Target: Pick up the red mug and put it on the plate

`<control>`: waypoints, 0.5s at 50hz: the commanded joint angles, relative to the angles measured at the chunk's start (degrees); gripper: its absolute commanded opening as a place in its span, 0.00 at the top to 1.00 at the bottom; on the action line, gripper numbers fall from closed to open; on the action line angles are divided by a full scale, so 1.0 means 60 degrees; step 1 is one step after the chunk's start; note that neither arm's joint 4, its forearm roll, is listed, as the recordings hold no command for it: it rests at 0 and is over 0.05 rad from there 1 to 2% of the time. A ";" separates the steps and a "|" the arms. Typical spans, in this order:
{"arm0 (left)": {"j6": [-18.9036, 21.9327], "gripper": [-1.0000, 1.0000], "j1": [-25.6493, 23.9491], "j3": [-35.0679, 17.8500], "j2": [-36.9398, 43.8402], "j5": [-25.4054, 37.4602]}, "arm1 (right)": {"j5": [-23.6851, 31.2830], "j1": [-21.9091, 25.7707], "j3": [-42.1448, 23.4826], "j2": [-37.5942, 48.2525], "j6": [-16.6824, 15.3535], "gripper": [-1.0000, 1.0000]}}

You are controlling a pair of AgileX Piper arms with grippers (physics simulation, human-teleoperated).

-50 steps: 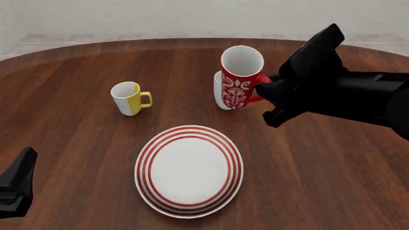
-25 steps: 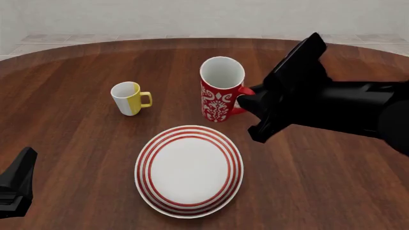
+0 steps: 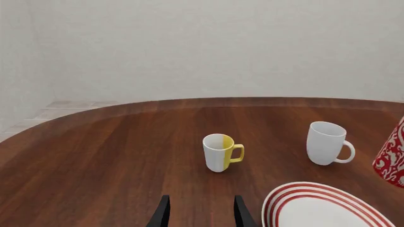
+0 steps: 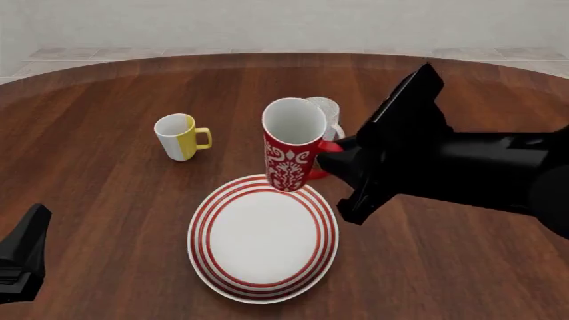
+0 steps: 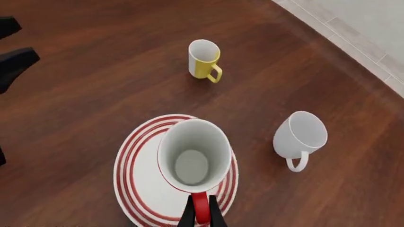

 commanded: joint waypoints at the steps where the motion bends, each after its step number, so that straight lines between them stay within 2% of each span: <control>1: 0.0015 0.00 -0.0012 0.0028 -0.0005 -0.0034 | 0.0044 0.0304 0.0111 -0.0171 0.0325 1.00; 18: 0.0063 0.00 -0.0049 -0.0054 0.0008 0.0026 | -0.0386 0.0452 0.0643 -0.0119 0.1120 1.00; 25: 0.0070 0.00 -0.0039 -0.0044 0.0005 0.0012 | -0.0475 0.0394 0.0762 -0.0112 0.1221 1.00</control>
